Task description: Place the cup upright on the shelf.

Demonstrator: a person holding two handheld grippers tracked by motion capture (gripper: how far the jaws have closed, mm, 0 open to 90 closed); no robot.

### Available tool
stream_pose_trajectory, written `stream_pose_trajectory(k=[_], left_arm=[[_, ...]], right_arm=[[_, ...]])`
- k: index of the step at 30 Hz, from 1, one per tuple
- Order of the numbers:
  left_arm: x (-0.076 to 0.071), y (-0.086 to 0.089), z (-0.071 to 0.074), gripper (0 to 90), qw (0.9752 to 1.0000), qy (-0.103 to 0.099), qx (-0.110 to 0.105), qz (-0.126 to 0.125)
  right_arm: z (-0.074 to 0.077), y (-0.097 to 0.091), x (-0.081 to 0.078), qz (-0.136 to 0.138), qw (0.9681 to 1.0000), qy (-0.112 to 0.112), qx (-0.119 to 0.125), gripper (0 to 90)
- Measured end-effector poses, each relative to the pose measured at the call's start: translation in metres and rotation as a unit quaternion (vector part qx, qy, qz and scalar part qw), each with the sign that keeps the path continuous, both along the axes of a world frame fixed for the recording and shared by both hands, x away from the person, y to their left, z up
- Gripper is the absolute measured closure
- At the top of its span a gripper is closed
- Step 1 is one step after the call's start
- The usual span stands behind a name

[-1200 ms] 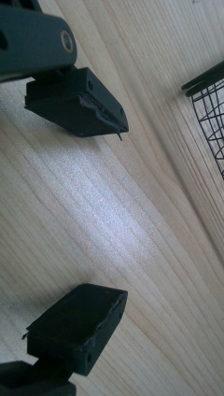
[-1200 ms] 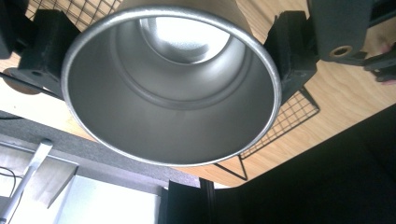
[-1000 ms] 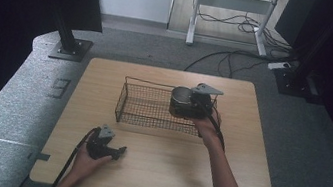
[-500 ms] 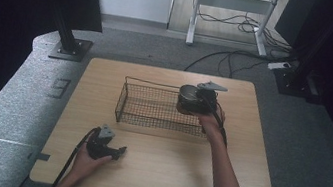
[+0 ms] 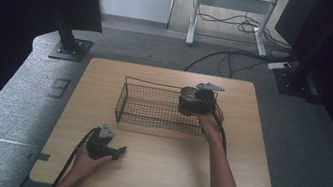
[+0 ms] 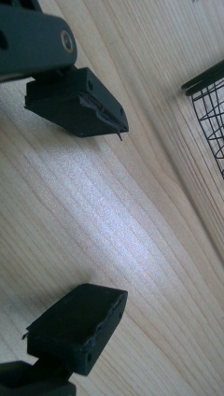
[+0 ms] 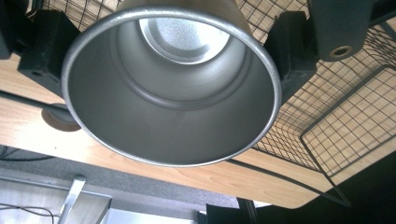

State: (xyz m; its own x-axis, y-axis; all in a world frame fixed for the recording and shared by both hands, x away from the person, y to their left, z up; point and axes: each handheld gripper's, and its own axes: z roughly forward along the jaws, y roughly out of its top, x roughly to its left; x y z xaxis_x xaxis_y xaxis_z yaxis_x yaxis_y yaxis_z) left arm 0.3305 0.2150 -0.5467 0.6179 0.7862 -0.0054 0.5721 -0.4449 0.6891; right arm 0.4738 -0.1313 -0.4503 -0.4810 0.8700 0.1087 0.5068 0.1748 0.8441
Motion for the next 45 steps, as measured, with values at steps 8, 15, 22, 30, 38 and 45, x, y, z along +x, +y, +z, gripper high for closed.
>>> stream_pose_trajectory(k=[8,15,22,30,38,45], left_arm=[[0.0,0.0,0.0,17.4,1.0,0.0,0.0,0.0],[0.0,0.0,0.0,17.4,1.0,0.0,0.0,-0.001],[0.0,0.0,0.0,17.4,1.0,0.0,-0.001,-0.001],[0.0,0.0,0.0,17.4,1.0,0.0,-0.001,-0.002],[0.0,0.0,0.0,17.4,1.0,0.0,-0.001,-0.002],[0.0,0.0,0.0,17.4,1.0,0.0,0.0,-0.002]], right_arm=[[-0.011,0.005,0.006,-0.003,0.9998,0.014,-0.017,18.3],[-0.02,0.008,0.01,-0.006,0.9993,0.026,-0.025,18.3],[-0.029,0.01,0.012,-0.004,0.999,0.035,-0.028,18.3],[-0.029,0.01,0.012,0.0,0.9986,0.043,-0.031,18.3],[-0.03,0.014,0.014,0.003,0.9968,0.063,-0.049,18.2],[-0.031,0.016,0.016,-0.001,0.9954,0.074,-0.061,18.1]])
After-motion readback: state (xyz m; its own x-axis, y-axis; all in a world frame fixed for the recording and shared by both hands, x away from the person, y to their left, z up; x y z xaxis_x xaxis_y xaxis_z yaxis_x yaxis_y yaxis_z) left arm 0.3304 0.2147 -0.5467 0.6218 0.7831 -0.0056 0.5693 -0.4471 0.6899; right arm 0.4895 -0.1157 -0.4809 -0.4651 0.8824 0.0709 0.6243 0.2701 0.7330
